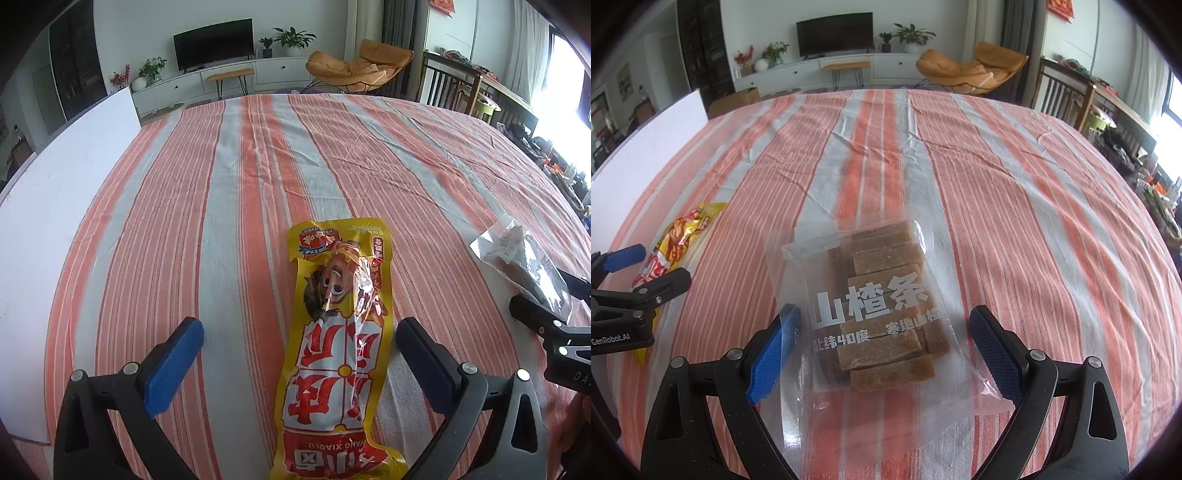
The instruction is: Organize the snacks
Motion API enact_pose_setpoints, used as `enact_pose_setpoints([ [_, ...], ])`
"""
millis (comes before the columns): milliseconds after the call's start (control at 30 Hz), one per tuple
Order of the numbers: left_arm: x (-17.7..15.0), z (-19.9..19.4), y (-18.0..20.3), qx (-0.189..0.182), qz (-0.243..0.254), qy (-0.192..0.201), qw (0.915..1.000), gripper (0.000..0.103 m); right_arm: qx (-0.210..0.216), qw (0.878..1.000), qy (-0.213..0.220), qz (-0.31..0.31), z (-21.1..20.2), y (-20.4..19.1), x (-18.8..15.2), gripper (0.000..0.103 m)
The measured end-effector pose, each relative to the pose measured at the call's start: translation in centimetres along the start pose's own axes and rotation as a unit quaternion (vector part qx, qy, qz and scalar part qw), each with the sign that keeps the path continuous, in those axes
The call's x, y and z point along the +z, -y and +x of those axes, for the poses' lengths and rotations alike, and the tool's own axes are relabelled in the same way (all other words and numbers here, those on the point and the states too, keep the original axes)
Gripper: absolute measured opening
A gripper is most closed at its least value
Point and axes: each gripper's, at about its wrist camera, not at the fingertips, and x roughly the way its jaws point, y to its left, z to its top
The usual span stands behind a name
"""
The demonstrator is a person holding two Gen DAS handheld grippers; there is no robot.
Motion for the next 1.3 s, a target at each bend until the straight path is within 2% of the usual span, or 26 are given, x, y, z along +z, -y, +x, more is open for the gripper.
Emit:
enact_pose_setpoints([
  [1300,-0.07,0.03,-0.02,0.0,0.0,0.001,1.0,0.103,-0.005,1.0,0.001,0.005,0.13,0.11,0.13,0.094],
])
